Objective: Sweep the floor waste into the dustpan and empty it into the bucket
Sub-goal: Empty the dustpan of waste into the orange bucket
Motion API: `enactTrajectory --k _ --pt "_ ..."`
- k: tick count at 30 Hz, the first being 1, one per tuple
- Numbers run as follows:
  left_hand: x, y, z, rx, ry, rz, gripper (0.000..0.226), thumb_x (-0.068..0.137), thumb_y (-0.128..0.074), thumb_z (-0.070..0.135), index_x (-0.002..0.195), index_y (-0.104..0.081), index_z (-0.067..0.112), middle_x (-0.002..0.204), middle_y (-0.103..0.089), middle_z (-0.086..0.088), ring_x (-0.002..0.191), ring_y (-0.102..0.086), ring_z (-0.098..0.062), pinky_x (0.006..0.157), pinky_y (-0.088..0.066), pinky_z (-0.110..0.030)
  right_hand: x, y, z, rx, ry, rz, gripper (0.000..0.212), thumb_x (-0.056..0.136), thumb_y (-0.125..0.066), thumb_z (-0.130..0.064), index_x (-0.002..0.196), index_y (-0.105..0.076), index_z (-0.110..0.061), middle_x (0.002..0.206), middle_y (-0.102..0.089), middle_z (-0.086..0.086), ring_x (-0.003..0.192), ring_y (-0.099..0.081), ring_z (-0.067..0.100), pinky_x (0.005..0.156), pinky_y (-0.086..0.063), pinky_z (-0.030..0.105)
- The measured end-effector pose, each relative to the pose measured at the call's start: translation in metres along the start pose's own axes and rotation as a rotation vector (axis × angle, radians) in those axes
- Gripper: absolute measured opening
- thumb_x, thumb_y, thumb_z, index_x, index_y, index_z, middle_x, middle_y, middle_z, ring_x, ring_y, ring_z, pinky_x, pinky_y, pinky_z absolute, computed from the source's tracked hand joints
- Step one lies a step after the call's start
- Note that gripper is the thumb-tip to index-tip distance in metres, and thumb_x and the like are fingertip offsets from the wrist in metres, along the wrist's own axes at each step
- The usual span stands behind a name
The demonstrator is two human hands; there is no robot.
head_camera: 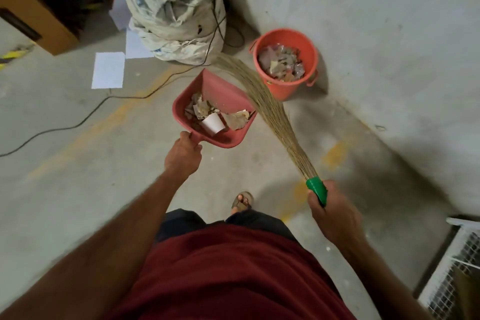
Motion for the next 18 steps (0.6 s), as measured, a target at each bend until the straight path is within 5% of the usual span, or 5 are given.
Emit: enactTrajectory --k 4,9,18 --pt "0.039 -0.001 0.057 0.065 -0.044 -0.032 0.032 0.101 -0.051 0.031 0.126 -0.044 0.013 0.122 -0.063 -0.011 0.107 -0.062 -0.034 0.081 -0.050 -0.044 0.031 0.022 0.004 0.009 -0.065 0.030 0.026 0.100 -0.051 -0.042 0.106 -0.050 -0.017 0.072 -0.057 -0.005 0.056 -0.057 0.012 0.047 -0.044 0.026" --pt "0.104 -0.006 0.111 0.123 -0.097 -0.087 0.028 0.099 -0.050 0.036 0.120 -0.043 0.019 0.110 -0.064 -0.006 0.087 -0.066 -0.028 0.078 -0.058 -0.045 0.077 0.034 -0.008 0.052 -0.169 0.091 0.035 0.099 -0.054 -0.047 0.117 -0.049 -0.018 0.074 -0.058 -0.006 0.059 -0.058 0.012 0.051 -0.049 0.031" --pt "0.261 -0.013 0.210 0.233 -0.206 -0.204 0.032 0.098 -0.054 0.030 0.124 -0.046 0.013 0.118 -0.062 -0.010 0.105 -0.062 -0.031 0.081 -0.050 -0.043 0.199 0.052 -0.049 0.082 -0.265 0.160 0.045 0.098 -0.053 -0.048 0.137 -0.040 -0.030 0.087 -0.063 -0.002 0.066 -0.060 0.018 0.057 -0.048 0.032"
Point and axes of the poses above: each hand's wrist, its own x-axis towards the middle knuckle, its own y-axis out of the back of the hand, z = x × y, the point moved 1 cm from there along x, towards the middle knuckle
